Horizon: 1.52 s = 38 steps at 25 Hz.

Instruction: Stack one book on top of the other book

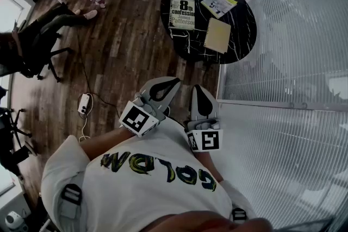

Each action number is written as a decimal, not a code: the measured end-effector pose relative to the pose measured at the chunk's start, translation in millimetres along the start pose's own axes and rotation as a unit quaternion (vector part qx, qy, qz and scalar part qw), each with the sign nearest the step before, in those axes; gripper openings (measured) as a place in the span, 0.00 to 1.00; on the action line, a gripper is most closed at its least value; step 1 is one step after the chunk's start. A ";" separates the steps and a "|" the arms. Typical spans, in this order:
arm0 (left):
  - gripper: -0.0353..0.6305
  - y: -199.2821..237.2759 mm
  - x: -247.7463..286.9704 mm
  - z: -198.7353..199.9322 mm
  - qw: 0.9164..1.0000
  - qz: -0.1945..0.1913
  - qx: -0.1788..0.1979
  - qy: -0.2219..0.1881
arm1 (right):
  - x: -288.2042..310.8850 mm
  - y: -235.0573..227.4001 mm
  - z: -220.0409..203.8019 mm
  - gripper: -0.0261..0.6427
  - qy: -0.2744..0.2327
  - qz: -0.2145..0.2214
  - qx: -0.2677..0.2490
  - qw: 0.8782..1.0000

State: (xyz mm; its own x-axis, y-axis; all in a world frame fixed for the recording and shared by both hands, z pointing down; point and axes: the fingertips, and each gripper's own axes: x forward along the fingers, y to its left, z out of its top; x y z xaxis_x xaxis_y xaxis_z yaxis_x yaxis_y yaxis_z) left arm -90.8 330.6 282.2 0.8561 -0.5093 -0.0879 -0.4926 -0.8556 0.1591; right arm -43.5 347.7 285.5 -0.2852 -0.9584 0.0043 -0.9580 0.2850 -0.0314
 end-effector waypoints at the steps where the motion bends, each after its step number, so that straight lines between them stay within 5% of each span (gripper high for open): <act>1: 0.06 -0.4 0.8 -4.8 1.000 0.001 -0.001 0.007 | -0.3 -2.2 -0.9 0.04 0.000 0.000 0.001 1.000; 26: 0.06 -34.3 44.4 -40.4 0.999 0.022 -0.021 0.044 | -28.8 -59.2 -20.0 0.04 0.015 0.009 0.038 0.999; 38: 0.06 -9.7 54.0 -47.8 0.998 0.045 -0.024 0.045 | -2.6 -68.6 -27.7 0.04 0.016 0.026 0.045 0.999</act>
State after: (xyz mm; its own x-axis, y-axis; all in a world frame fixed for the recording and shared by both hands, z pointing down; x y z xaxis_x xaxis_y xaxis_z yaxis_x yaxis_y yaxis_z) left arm -32.4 315.8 322.9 0.8202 -0.5718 0.0169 -0.5621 -0.8002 0.2091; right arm 22.2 331.0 315.3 -0.3373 -0.9409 0.0311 -0.9356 0.3314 -0.1218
